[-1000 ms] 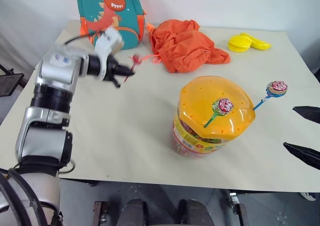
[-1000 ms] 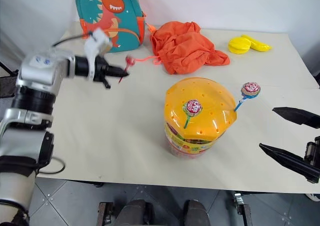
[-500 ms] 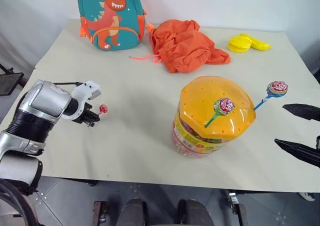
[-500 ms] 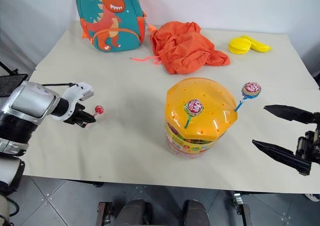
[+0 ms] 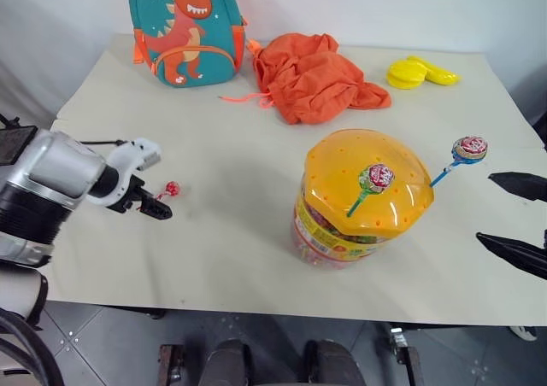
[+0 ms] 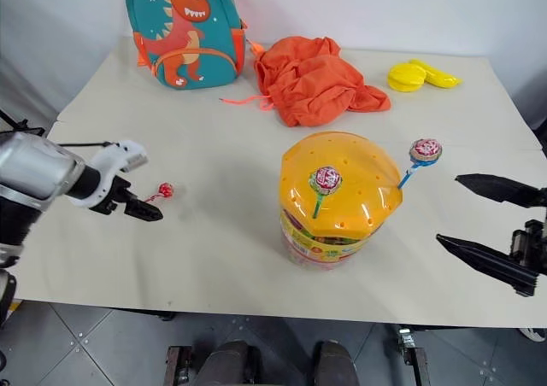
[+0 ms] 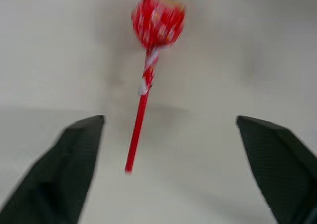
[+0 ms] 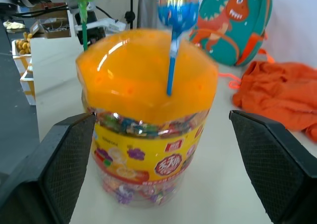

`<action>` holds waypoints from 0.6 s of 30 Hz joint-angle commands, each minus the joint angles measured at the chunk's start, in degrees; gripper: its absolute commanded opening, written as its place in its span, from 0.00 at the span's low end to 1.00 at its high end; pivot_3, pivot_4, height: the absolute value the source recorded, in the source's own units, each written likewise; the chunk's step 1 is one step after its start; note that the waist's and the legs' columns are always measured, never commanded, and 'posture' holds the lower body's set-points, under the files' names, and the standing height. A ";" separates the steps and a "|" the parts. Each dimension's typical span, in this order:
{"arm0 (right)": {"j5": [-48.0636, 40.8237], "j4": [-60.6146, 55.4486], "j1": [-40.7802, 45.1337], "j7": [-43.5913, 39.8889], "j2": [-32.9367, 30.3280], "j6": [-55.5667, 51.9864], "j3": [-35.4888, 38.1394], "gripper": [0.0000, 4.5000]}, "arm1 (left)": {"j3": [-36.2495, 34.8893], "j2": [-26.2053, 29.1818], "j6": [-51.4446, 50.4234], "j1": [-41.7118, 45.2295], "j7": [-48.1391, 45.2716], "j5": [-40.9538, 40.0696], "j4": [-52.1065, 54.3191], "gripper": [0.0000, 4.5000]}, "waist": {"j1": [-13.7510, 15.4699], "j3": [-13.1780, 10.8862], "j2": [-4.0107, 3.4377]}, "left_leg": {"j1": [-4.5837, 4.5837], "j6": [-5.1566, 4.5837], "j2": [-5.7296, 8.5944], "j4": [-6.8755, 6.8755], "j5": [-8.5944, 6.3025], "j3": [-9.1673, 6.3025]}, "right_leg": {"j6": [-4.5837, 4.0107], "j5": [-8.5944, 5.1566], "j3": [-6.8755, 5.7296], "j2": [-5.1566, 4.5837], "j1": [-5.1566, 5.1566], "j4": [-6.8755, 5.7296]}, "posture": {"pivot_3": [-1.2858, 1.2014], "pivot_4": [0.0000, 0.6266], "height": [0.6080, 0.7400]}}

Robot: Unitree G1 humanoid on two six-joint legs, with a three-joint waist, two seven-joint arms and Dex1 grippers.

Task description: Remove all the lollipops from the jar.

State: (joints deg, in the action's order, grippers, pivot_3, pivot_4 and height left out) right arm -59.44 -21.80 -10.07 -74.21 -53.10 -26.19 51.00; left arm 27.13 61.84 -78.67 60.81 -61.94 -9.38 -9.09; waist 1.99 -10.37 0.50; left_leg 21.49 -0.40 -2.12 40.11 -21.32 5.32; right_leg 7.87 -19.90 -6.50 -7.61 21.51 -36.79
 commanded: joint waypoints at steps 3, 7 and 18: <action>-2.63 -0.09 -0.34 -0.44 0.74 -0.38 3.75 1.00 | -5.79 0.32 4.79 5.91 -3.26 -2.79 -1.15 1.00 | 0.21 0.00 0.00 | 0.00 0.00 0.00 0.01 0.00 0.01 | 0.00 0.00 0.01 0.00 0.00 0.00 | 0.52 0.24 1.00; -2.34 -0.10 -0.36 0.01 0.96 0.13 4.05 1.00 | -10.71 -1.30 9.85 6.72 -4.08 -4.92 -1.95 1.00 | 0.15 0.00 0.00 | -0.01 0.00 0.00 0.01 0.00 0.03 | 0.00 0.00 0.01 0.00 0.00 0.00 | 0.52 0.24 1.00; -0.99 -0.51 -4.25 2.39 5.10 1.00 5.57 1.00 | -35.56 -19.79 38.70 -3.40 -4.57 -20.09 3.85 1.00 | 0.40 0.00 0.00 | 0.03 -0.06 0.02 0.16 -0.03 -0.03 | 0.00 0.00 -0.03 -0.08 -0.01 -0.14 | 0.52 0.24 1.00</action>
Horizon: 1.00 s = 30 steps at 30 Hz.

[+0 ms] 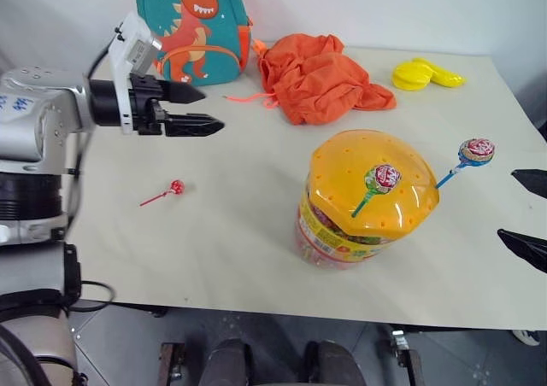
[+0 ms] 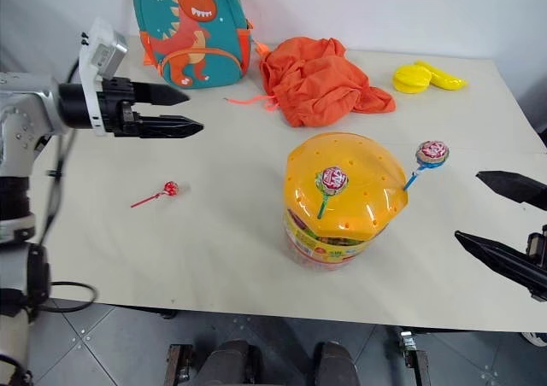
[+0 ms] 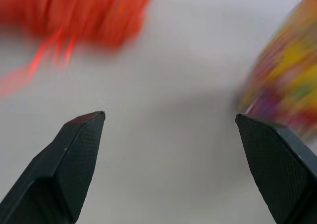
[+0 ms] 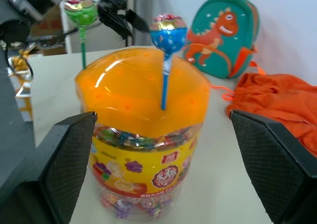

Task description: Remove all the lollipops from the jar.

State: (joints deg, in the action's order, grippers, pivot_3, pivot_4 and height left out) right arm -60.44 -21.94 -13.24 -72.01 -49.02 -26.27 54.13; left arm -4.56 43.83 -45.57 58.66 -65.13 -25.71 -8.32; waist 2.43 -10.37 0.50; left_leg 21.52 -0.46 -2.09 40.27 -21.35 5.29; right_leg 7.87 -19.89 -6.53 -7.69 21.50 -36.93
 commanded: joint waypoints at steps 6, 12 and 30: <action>-1.22 -2.28 -3.01 0.68 3.30 1.54 3.66 1.00 | -3.34 -9.41 17.42 -4.13 -11.63 -9.39 5.34 1.00 | -0.32 0.00 0.00 | -0.01 0.00 0.01 0.01 0.00 0.02 | 0.00 0.00 0.02 0.02 0.00 0.01 | 0.52 0.24 1.00; -3.36 -4.42 -4.84 -1.58 3.83 1.90 4.18 1.00 | 3.31 -17.97 18.92 -2.82 -17.06 -12.00 5.34 1.00 | 0.42 0.03 -0.05 | -0.01 -0.03 0.06 0.05 -0.01 0.01 | 0.01 0.00 0.03 0.00 -0.04 0.00 | 0.52 0.24 1.00; -7.02 -16.29 -9.09 -1.32 4.01 2.90 5.47 1.00 | 16.09 -26.97 19.63 4.34 -27.37 -12.24 -3.67 1.00 | 0.45 0.04 -0.07 | 0.00 -0.09 0.06 0.17 -0.05 -0.01 | 0.02 0.01 0.07 0.01 -0.09 0.05 | 0.52 0.24 1.00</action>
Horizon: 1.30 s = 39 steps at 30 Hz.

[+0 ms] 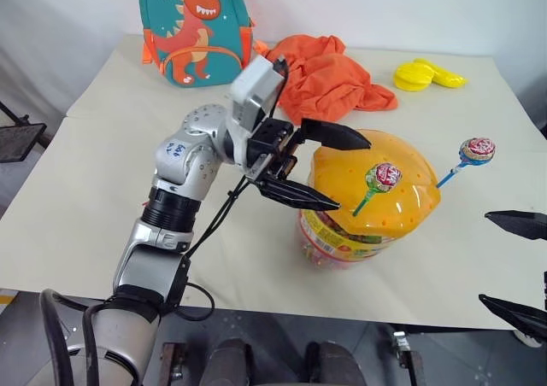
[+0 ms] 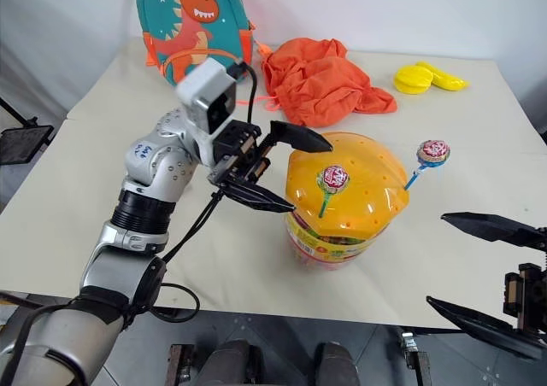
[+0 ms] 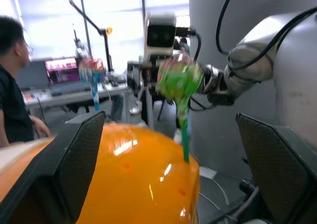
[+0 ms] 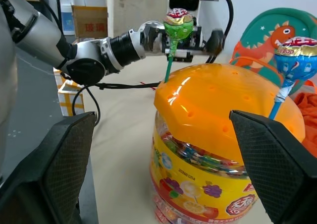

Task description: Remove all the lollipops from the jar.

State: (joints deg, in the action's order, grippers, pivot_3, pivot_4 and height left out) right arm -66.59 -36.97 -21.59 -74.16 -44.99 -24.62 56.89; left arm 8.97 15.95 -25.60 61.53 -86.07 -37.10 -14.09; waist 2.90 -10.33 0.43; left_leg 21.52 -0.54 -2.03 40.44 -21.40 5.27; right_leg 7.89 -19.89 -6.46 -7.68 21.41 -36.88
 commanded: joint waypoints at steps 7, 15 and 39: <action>-0.54 -2.12 -2.00 2.40 0.36 2.32 2.69 1.00 | 9.92 1.95 0.10 1.49 -6.43 -3.94 5.50 0.96 | 0.25 0.01 -0.01 | -0.02 -0.02 0.00 0.09 -0.01 -0.09 | 0.00 0.00 0.00 0.00 -0.12 0.01 | 0.52 0.24 1.00; 0.03 -1.91 -2.23 3.82 0.26 3.38 2.36 1.00 | 10.50 1.90 -0.23 2.21 -6.43 -4.65 6.72 0.47 | 0.16 0.01 -0.01 | -0.02 -0.03 0.01 0.15 -0.02 -0.15 | 0.00 0.00 0.01 0.01 -0.21 0.06 | 0.52 0.24 1.00; 2.96 10.20 0.39 -2.58 -3.56 2.86 2.16 1.00 | -0.15 9.78 -12.31 17.23 19.47 11.84 -9.44 0.00 | -0.09 0.00 -0.01 | -0.01 -0.04 0.02 0.06 -0.02 -0.09 | 0.01 0.00 0.01 0.02 -0.13 0.12 | 0.52 0.24 1.00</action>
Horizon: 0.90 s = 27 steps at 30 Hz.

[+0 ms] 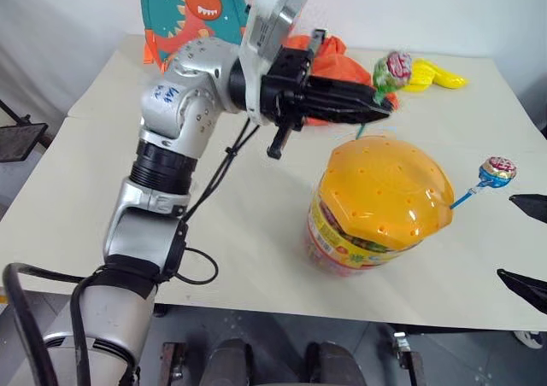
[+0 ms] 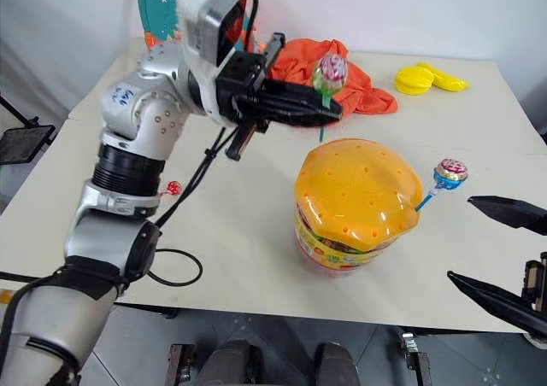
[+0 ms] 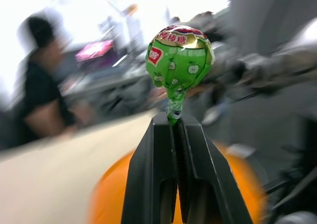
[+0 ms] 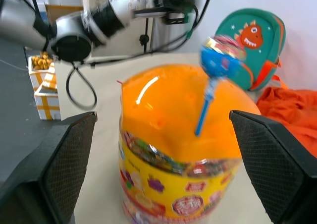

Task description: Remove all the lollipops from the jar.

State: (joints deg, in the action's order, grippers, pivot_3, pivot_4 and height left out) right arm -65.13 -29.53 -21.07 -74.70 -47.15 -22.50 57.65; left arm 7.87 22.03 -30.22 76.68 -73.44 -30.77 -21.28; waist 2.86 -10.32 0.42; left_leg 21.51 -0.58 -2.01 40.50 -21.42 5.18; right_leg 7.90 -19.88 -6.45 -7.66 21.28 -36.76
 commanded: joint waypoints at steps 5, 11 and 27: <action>5.68 9.68 0.05 -5.80 -2.91 1.75 1.36 1.00 | 1.65 9.19 -16.67 -1.53 13.66 10.49 -0.74 0.00 | -0.01 0.00 0.00 | -0.01 0.00 0.01 -0.08 0.00 0.04 | 0.01 0.00 0.03 -0.01 0.05 -0.01 | 0.52 0.24 1.00; 10.04 16.81 2.44 -8.46 -5.37 3.12 -0.30 1.00 | 6.78 17.03 -32.69 -10.28 18.41 14.48 9.95 0.00 | -0.30 -0.01 0.01 | 0.00 0.02 -0.01 -0.19 0.01 0.08 | 0.01 0.00 0.08 0.01 0.15 -0.01 | 0.52 0.24 1.00; 16.29 27.62 7.43 -12.44 -9.45 4.89 -2.60 1.00 | 7.57 24.85 -62.28 -23.45 26.71 4.66 26.55 0.16 | -0.31 0.00 0.01 | -0.02 0.03 -0.02 -0.21 0.01 0.10 | 0.01 0.00 0.21 0.00 0.16 -0.02 | 0.52 0.24 1.00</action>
State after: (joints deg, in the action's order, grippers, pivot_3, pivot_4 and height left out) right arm -48.68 -2.22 -13.94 -85.53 -55.68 -17.89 54.02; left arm 16.84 45.60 -92.09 53.24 -47.36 -24.38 4.72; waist 2.55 -10.33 0.43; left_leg 21.49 -0.55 -2.03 40.30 -21.41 5.28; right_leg 7.91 -19.89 -6.22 -7.66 21.44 -36.78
